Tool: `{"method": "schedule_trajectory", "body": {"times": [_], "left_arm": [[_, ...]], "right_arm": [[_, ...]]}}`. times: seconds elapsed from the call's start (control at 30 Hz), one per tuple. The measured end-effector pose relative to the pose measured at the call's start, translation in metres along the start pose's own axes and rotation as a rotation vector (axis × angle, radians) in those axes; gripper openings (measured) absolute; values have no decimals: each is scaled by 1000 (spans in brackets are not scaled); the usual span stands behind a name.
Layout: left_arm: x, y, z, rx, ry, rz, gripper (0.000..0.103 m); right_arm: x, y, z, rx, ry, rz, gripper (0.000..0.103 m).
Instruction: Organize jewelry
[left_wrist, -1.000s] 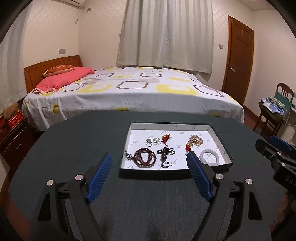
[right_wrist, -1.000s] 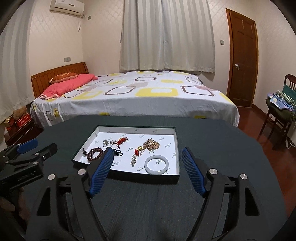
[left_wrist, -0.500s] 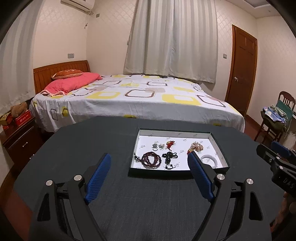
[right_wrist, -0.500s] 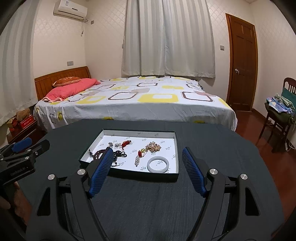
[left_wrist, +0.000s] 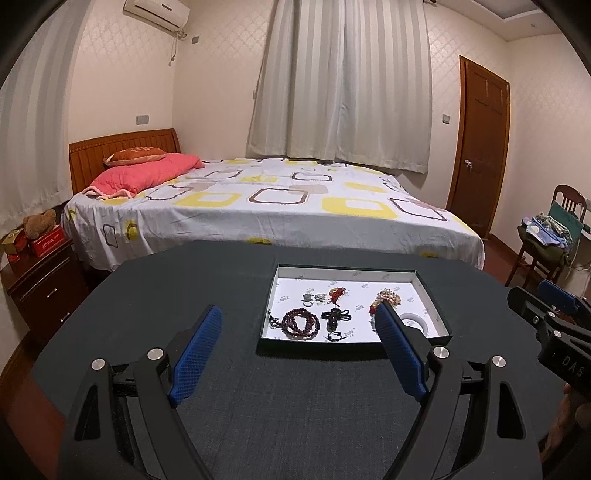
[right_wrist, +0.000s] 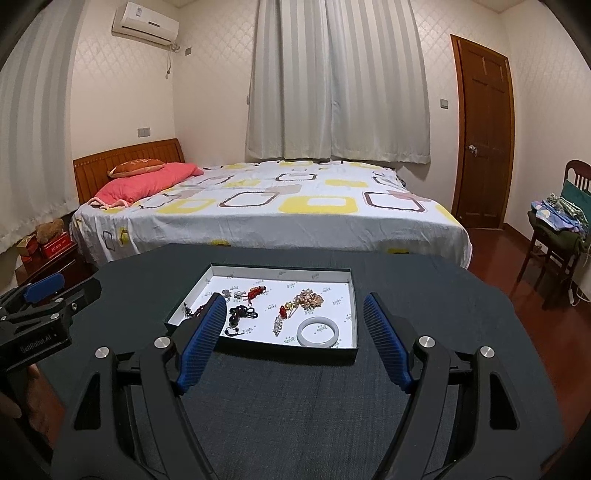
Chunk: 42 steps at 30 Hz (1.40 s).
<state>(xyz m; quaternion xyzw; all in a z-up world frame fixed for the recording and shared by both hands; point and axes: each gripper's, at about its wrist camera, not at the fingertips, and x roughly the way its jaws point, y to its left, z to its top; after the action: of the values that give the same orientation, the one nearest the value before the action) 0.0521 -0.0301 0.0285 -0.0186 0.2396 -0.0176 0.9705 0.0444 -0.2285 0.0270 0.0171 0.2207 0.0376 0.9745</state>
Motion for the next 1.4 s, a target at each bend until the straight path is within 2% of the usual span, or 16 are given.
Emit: {"method": "schedule_trajectory", "body": {"times": [1.4], "left_arm": [[-5,1,4,-15,-2,4,82]], "right_arm": [[-1,1,0,-2,-6,2,75]]}}
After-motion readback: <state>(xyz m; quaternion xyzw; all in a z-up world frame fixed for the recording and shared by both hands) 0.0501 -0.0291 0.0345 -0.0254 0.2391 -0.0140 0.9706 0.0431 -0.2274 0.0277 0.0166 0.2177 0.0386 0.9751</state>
